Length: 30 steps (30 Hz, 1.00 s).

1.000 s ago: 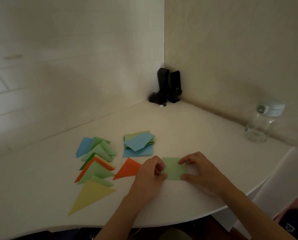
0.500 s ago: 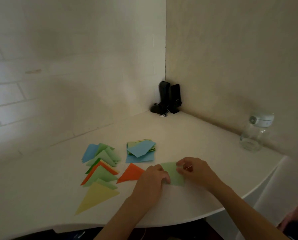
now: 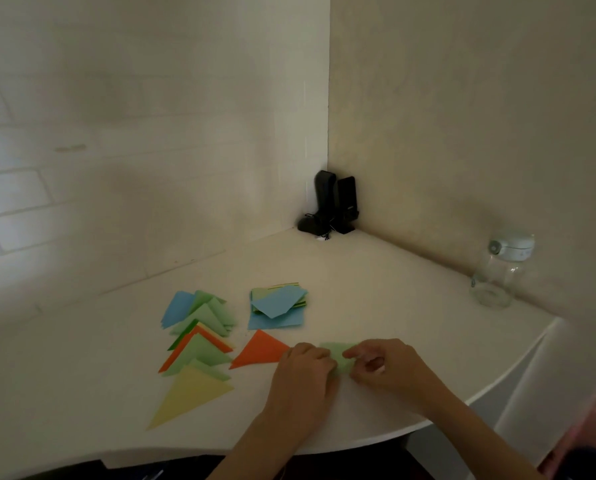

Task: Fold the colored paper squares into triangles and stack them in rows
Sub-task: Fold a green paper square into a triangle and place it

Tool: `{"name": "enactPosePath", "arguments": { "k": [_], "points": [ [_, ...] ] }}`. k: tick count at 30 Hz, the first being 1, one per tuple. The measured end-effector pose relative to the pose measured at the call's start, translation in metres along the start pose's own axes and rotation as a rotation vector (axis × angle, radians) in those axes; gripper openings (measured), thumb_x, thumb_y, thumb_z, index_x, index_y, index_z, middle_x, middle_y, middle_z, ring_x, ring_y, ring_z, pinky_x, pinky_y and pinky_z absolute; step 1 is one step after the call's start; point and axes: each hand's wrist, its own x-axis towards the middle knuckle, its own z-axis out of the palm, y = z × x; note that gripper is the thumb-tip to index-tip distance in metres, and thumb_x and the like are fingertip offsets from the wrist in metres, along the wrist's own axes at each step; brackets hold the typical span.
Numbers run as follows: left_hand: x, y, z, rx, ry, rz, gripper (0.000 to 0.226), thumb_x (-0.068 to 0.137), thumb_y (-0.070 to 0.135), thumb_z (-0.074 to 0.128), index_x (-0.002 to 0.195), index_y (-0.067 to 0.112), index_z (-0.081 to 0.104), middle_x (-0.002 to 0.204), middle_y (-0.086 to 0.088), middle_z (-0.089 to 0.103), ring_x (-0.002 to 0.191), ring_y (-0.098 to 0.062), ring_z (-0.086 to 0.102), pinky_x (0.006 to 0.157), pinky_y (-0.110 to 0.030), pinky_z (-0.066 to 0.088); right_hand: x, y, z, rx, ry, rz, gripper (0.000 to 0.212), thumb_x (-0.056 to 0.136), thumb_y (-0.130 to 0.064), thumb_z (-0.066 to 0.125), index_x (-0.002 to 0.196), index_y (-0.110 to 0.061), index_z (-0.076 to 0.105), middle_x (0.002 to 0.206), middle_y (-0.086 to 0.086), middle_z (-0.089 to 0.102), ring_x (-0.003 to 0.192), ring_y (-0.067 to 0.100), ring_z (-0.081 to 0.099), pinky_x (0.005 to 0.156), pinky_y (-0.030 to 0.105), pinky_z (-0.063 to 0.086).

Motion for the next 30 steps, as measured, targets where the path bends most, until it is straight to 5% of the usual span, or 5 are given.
{"name": "enactPosePath", "arguments": {
  "k": [5,15,20,24,30],
  "points": [
    [-0.002,-0.02,0.004,-0.037,0.069,-0.026,0.017,0.078,0.031,0.057,0.081,0.03,0.074,0.091,0.014,0.069,0.081,-0.01,0.058,0.068,-0.026,0.047,0.007,0.014,0.004,-0.227,0.002,-0.061,0.023,0.076,-0.041,0.071,0.099,-0.039,0.07,0.08,-0.016,0.036,0.075,0.005,0.043,0.067,0.012,0.033],
    [-0.003,-0.027,0.009,-0.138,0.139,-0.223,0.017,0.081,0.039,0.061,0.069,0.027,0.058,0.073,0.016,0.057,0.071,-0.008,0.047,0.068,-0.026,0.039,0.006,0.011,0.009,-0.131,0.084,0.054,0.006,0.077,-0.041,0.07,0.073,-0.038,0.068,0.08,-0.006,0.056,0.071,0.003,0.054,0.066,0.013,0.037],
    [0.006,-0.015,0.013,0.011,0.165,-0.261,0.027,0.079,0.047,0.058,0.063,0.025,0.054,0.065,0.01,0.05,0.064,-0.012,0.044,0.059,-0.027,0.039,0.011,0.005,0.019,-0.187,0.179,0.193,0.029,0.073,-0.063,0.061,0.059,-0.039,0.053,0.074,-0.01,0.053,0.078,0.01,0.056,0.078,0.03,0.044],
    [0.01,-0.013,0.016,0.077,0.161,-0.273,0.039,0.08,0.056,0.041,0.062,0.023,0.054,0.063,0.007,0.05,0.062,-0.014,0.046,0.056,-0.029,0.041,0.012,0.002,0.029,-0.293,0.247,0.203,0.046,0.068,-0.074,0.053,0.052,-0.033,0.039,0.074,-0.01,0.048,0.075,0.012,0.05,0.072,0.03,0.034],
    [0.011,-0.015,0.019,0.003,0.122,-0.307,0.031,0.08,0.052,0.048,0.068,0.024,0.051,0.067,0.008,0.051,0.065,-0.014,0.047,0.059,-0.029,0.041,0.014,0.008,0.033,-0.337,0.254,0.193,0.044,0.067,-0.076,0.051,0.064,-0.033,0.043,0.076,-0.013,0.048,0.076,0.008,0.048,0.07,0.028,0.031]
  ]
}}
